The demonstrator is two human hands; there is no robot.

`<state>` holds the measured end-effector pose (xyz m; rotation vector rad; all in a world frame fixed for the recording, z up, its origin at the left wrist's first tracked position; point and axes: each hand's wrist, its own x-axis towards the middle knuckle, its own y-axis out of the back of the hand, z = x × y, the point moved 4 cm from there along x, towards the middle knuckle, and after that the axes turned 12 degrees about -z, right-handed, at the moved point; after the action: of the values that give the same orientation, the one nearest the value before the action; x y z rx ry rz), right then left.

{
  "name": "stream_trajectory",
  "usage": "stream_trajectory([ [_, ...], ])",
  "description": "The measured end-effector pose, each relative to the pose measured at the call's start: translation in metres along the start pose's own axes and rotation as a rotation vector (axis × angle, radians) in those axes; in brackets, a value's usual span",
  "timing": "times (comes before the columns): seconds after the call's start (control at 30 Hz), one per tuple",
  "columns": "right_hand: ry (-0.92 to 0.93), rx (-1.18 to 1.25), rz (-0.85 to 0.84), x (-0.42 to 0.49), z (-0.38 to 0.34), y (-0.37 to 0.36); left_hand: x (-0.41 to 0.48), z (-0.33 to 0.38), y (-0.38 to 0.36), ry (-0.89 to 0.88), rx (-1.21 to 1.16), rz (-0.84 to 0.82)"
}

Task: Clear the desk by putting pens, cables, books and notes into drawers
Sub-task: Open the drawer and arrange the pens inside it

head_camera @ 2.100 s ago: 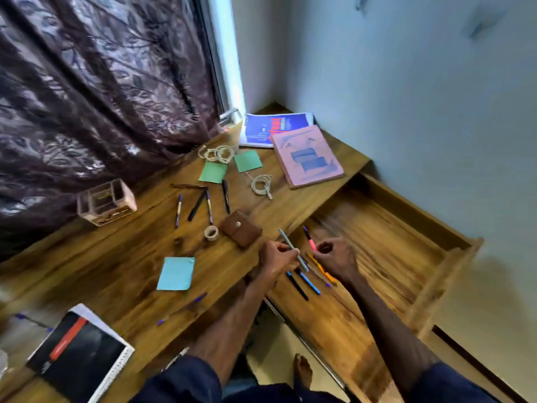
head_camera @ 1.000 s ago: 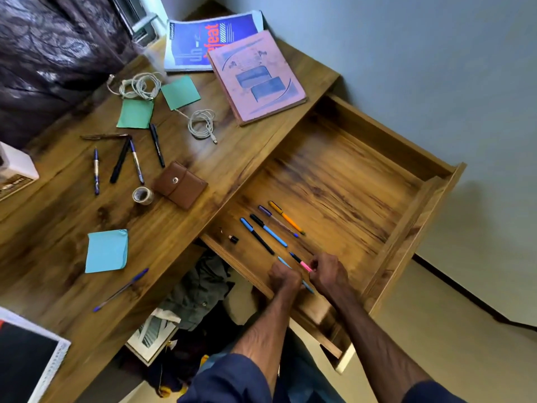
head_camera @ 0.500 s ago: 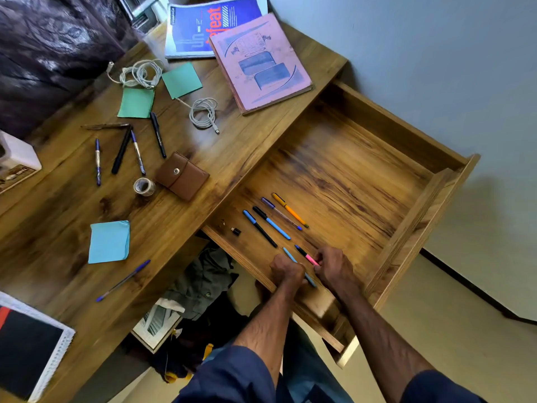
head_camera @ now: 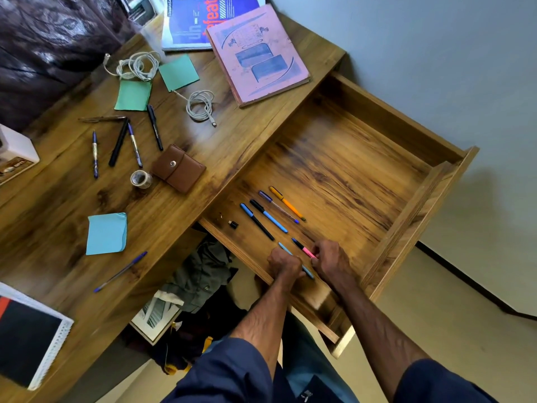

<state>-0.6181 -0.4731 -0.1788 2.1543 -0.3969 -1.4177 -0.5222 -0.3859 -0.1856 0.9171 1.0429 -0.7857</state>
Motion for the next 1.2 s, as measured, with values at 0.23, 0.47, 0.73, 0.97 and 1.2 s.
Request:
stream_trajectory([
  [0.23, 0.01, -0.003, -0.003, -0.002, -0.002, 0.0, -0.001, -0.001, 0.002, -0.031, 0.009, 0.005],
  [0.47, 0.09, 0.01, 0.175, -0.017, -0.032, 0.02, -0.027, 0.012, 0.026, -0.11, 0.035, 0.009],
  [0.73, 0.438, 0.159, 0.421, -0.044, -0.138, 0.071, -0.062, 0.052, 0.113, -0.364, 0.052, 0.057],
  [0.97, 0.679, 0.135, 0.422, -0.062, -0.258, 0.095, -0.099, 0.078, 0.243, -0.569, -0.16, 0.207],
  [1.2, 0.912, 0.076, 0.338, -0.081, -0.377, 0.063, -0.107, 0.053, 0.366, -0.6, -0.274, 0.282],
])
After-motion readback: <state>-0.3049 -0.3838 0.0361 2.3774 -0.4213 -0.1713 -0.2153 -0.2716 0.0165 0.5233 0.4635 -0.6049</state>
